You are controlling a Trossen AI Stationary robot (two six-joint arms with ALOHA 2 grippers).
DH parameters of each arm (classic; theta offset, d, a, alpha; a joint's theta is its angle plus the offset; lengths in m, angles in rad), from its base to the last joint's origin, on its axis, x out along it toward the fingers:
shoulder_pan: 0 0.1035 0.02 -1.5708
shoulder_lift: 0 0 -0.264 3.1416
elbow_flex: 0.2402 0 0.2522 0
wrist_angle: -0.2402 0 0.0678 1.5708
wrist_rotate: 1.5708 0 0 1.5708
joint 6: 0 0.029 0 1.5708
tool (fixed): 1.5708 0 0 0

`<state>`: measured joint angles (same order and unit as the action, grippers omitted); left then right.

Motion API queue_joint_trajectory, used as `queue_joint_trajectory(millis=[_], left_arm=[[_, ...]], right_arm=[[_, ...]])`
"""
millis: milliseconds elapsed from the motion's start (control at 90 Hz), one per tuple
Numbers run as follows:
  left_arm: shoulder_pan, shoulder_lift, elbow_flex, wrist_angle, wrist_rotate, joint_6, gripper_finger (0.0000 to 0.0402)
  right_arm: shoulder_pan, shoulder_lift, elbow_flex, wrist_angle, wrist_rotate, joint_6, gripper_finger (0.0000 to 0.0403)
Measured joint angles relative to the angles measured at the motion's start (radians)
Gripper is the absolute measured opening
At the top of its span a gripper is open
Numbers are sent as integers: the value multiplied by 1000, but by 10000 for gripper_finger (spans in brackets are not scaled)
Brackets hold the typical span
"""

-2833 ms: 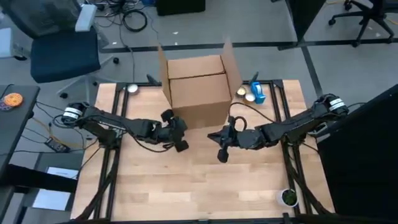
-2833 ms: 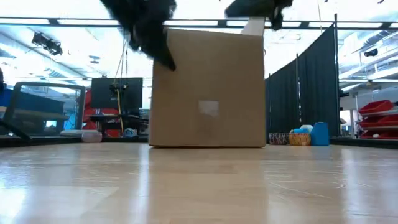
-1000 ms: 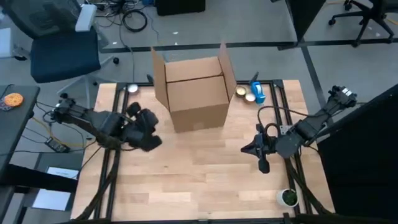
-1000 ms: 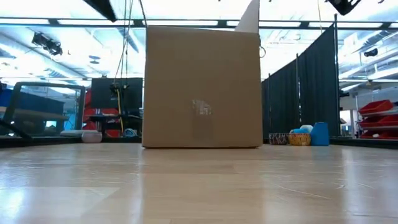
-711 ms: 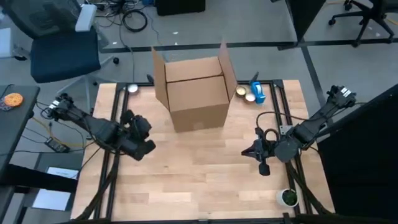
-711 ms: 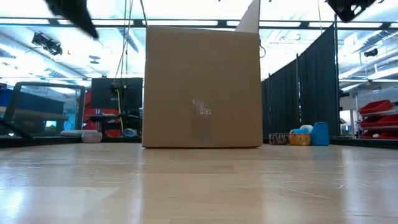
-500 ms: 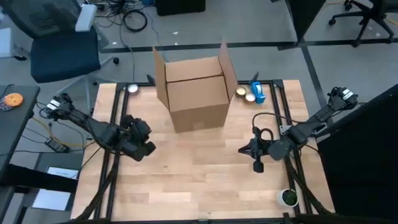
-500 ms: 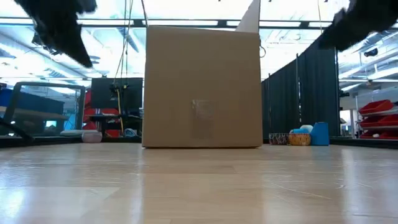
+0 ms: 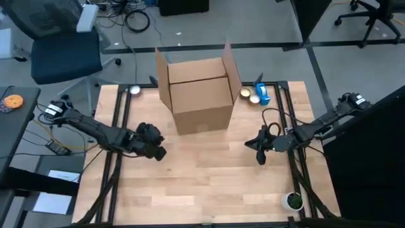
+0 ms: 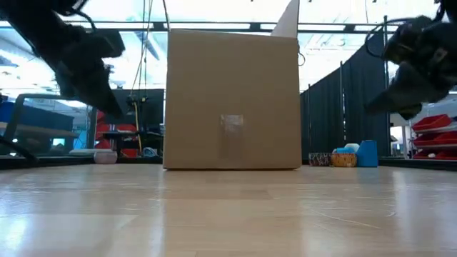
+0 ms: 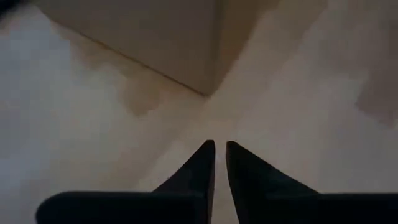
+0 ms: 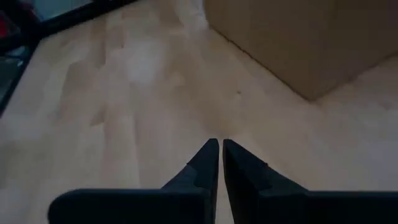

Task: Wrap mug
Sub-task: Return to Home Position

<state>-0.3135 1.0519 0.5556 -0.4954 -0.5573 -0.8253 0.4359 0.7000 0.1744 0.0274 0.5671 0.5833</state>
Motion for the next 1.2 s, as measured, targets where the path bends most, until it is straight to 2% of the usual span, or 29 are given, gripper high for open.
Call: queue_joint_trajectory(millis=[233,378,556,678,778,900,1033,1133,1200], left_arm=[[186,0,-98,220,168,117,25],[286,0,-212,465,238,145,25],[347,1,-391,853,257,142,25],[354,1,-484,1030,256,142,25],[354,1,-544,1115,256,141,25],[353,-2,-548,1092,259,153,25],[354,-10,-542,1104,345,210,25],[354,-48,-539,1135,421,276,25],[354,-74,-537,1152,427,303,25]], right_arm=[[-34,-113,-40,28,19,-53,0],[-34,-189,-40,21,59,-128,0],[-20,-285,-40,13,59,-185,0],[4,-352,-40,-26,59,-201,0],[28,-412,-40,-76,58,-196,0],[59,-483,-39,-126,59,-197,0],[91,-547,-39,-156,53,-225,0],[117,-585,-65,-109,-38,-264,0],[131,-608,-110,-37,-111,-292,0]])
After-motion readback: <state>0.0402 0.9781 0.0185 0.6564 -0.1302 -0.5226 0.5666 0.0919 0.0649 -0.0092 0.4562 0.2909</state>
